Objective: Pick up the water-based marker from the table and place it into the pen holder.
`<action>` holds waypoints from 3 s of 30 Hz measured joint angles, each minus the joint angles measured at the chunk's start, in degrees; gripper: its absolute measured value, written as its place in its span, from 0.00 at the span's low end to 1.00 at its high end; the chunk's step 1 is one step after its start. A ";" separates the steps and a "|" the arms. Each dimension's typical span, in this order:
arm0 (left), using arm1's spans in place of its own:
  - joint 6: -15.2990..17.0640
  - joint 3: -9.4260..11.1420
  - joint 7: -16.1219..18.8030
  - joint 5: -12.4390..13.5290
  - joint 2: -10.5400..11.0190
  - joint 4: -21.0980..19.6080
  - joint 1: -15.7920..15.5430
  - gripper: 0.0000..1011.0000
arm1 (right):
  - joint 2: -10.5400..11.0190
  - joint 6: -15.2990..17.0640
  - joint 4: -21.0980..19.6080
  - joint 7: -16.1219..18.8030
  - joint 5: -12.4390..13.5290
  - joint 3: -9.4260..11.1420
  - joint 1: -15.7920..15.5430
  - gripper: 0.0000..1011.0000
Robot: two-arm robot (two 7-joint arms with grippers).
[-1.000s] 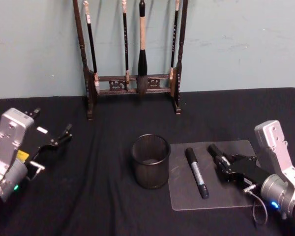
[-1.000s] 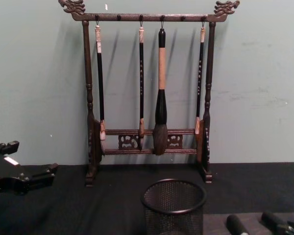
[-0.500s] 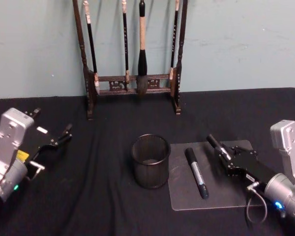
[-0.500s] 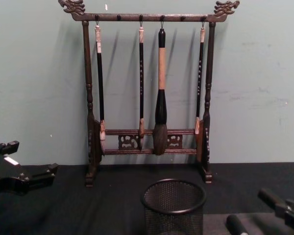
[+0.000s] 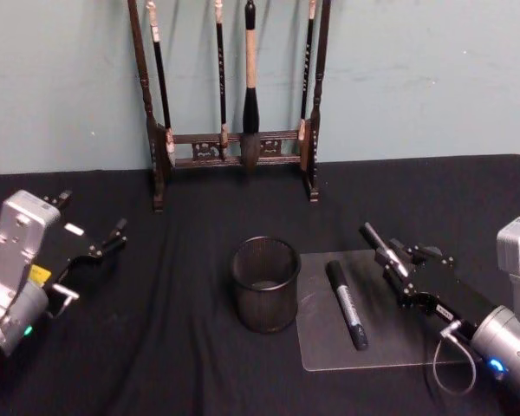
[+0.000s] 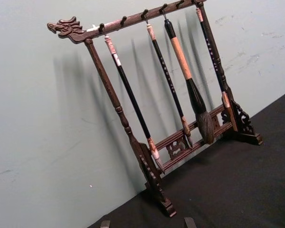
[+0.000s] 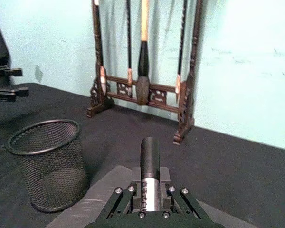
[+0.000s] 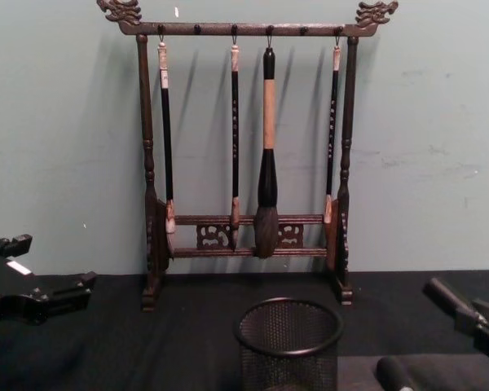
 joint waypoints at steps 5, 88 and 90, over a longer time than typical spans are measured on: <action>0.00 0.00 0.00 0.00 0.00 0.00 0.00 1.00 | 0.24 -1.46 -0.18 0.58 -0.25 -0.47 -0.11 0.22; 0.00 0.00 0.00 0.00 0.00 0.00 0.00 1.00 | -12.34 -7.18 13.14 2.15 -8.50 -13.23 18.57 0.22; 0.00 0.00 0.00 0.00 0.00 0.00 0.00 1.00 | -12.60 -7.25 13.48 2.19 -8.64 -13.47 18.84 0.22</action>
